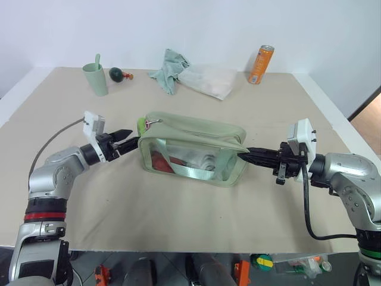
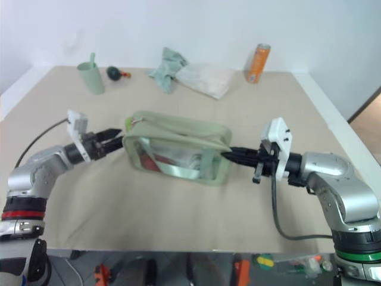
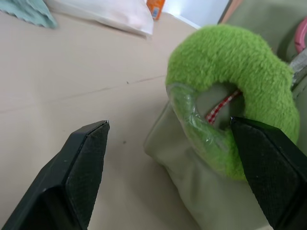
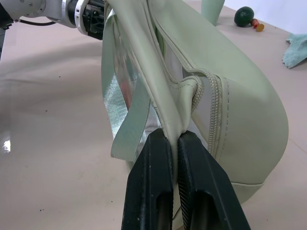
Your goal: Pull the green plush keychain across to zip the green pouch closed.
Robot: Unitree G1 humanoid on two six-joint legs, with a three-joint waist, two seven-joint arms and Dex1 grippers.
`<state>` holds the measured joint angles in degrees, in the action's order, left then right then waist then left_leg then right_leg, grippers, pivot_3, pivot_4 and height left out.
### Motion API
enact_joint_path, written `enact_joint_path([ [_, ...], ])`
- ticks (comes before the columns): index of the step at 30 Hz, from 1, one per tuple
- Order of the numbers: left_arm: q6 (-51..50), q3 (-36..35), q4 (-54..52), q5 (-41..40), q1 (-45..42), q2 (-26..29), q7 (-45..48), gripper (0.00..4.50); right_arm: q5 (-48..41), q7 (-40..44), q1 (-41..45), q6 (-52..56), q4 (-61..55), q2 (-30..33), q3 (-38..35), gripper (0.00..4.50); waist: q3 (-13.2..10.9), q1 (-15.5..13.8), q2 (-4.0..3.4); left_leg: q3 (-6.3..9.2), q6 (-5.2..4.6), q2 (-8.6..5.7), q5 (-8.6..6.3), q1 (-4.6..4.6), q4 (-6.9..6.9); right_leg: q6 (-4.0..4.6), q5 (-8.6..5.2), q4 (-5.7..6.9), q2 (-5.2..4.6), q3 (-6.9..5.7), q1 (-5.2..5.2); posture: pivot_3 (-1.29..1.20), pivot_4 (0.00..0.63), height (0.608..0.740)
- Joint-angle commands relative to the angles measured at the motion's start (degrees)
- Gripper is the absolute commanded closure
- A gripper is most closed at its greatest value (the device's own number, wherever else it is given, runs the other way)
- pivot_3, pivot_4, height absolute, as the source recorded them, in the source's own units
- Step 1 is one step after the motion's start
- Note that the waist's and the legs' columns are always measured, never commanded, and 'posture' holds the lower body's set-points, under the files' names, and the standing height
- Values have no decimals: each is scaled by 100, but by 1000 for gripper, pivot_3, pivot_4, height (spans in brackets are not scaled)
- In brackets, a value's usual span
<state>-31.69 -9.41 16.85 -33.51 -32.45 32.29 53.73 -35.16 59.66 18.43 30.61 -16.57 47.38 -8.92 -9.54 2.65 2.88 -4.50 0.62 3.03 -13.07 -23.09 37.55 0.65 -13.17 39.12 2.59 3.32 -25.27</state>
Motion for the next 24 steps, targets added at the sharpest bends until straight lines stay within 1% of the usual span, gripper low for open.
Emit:
enact_joint_path([
  [1, -48, 10, -101, 12, -167, -64, -8, 1551, -26, -5, -42, -49, -192, 25, -61, 4500, 0, -2, 0, 0, 0, 0, 0, 0, 0, 0, 0, 0, 0, 0, 0, 0, 150, 740],
  [3, -60, 25, -113, 22, -196, -123, -30, 2164, -20, -6, -41, -60, -190, 26, -58, 4500, 0, -2, 0, 0, 0, -1, 0, 0, 0, 0, 0, 0, -1, 0, 1, 0, 150, 740],
  [5, -93, 10, -108, 14, -242, -181, -66, 2945, -5, -12, -39, -77, -183, 27, -50, 4500, 0, -3, 0, 1, 0, -2, 0, 0, 1, 0, 0, 0, -1, 0, 1, 0, 150, 740],
  [6, -112, -15, -98, -5, -285, -221, -101, 3190, 1, -13, -31, -86, -172, 25, -42, 4500, 0, -3, 0, 1, -1, -2, 0, 0, 1, 0, 0, 0, -1, 0, 2, 0, 150, 740],
  [9, -187, -92, -142, -89, -369, -301, -191, 4319, 8, -22, -33, -103, -168, 15, -31, 4500, 0, -3, 0, 1, -1, -2, 0, 0, 1, -1, 1, 0, -1, 0, 2, 0, 150, 740],
  [10, -204, -111, -156, -110, -382, -316, -213, 4487, 8, -25, -36, -106, -172, 12, -31, 4500, 0, -3, 0, 2, -1, -2, 1, 0, 1, -1, 1, 0, -1, 0, 2, 0, 150, 740],
  [19, -188, -244, -262, -180, -503, -430, -375, 4487, 34, -37, 9, -126, -151, -26, 24, 4500, 0, -5, 0, 2, 0, -4, 1, -1, 1, -1, 1, 0, -3, 0, 2, 0, 150, 740],
  [24, -179, -683, -339, -543, -908, -535, -571, 4487, 59, -18, 30, -137, -127, -32, 52, 4500, 0, -6, 1, 4, 0, -4, 2, -2, 2, -2, 2, 0, -2, -2, 2, 0, 150, 740],
])
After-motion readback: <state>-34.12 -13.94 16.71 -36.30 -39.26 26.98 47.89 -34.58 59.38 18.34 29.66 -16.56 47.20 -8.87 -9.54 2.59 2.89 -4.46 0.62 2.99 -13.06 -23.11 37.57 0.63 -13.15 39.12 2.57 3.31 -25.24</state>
